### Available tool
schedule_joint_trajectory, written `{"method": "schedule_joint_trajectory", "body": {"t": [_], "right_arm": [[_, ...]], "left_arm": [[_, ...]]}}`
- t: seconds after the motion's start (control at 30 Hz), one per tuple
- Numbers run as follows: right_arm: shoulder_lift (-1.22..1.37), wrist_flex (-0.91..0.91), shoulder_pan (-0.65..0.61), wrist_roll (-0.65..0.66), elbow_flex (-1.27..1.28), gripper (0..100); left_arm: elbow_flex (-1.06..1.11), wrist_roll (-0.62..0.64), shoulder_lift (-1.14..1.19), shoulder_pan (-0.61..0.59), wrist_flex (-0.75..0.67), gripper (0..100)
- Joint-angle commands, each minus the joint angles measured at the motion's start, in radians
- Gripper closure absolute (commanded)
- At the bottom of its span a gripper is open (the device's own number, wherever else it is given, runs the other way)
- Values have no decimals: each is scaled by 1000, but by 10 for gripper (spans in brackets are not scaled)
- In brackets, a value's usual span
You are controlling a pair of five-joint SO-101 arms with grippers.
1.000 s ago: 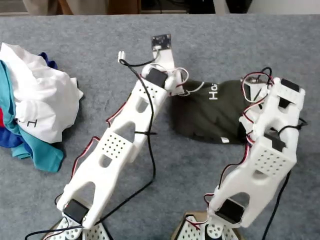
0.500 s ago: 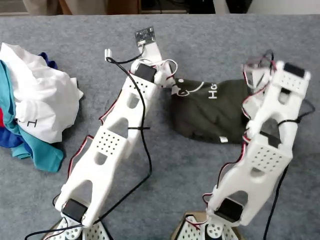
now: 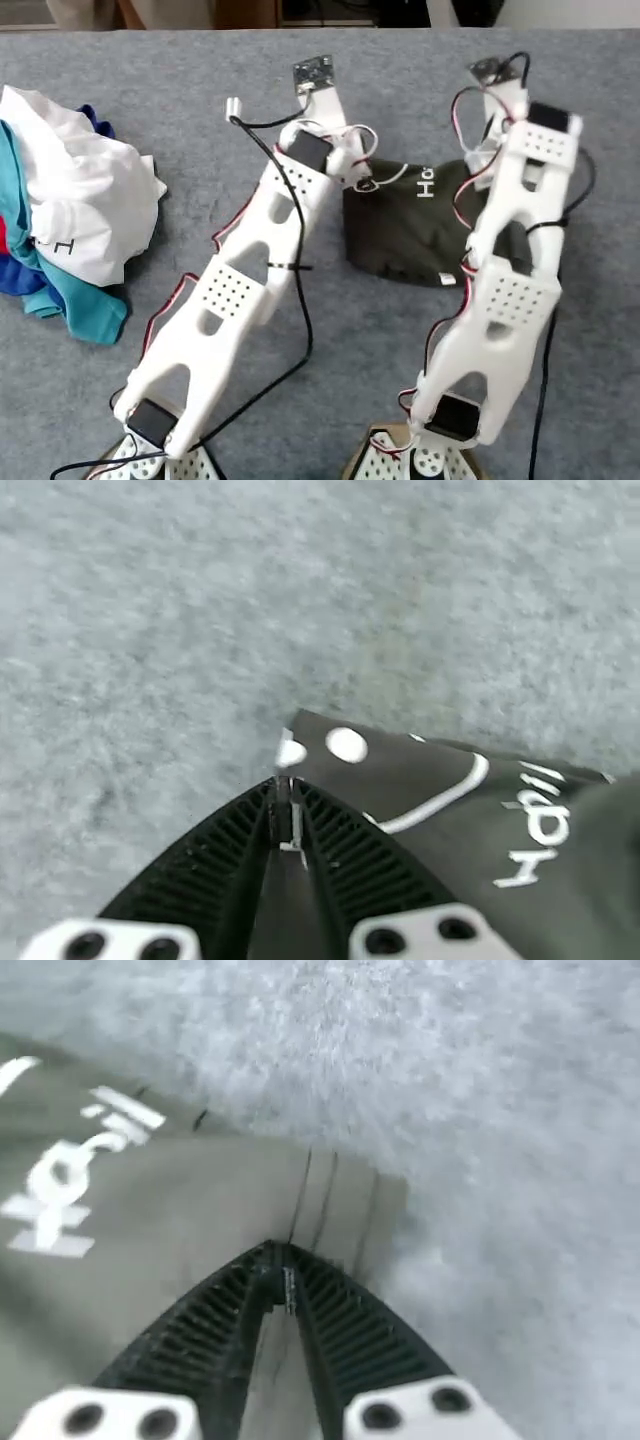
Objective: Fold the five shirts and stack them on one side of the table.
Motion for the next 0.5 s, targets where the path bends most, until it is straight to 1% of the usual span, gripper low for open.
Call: {"method": "schedule_joint_trajectory", "body": {"t": [0.0,0.13,0.2,0.3,0.47], "right_arm": [[76,-75,4,-46,-56,995],[119,-63,27,-110,-131,995],[133,-55,35,-124,-154,995],[140,-29,44,-120,-166,995],[143,64,74,-115,-234,995]], "left_arm": [[-18,51,-1,38,-43,979],[54,57,64,3,-198,978],[81,103,81,-28,-253,978],[86,163,81,-55,-256,978],[86,163,81,-55,-258,978]]}}
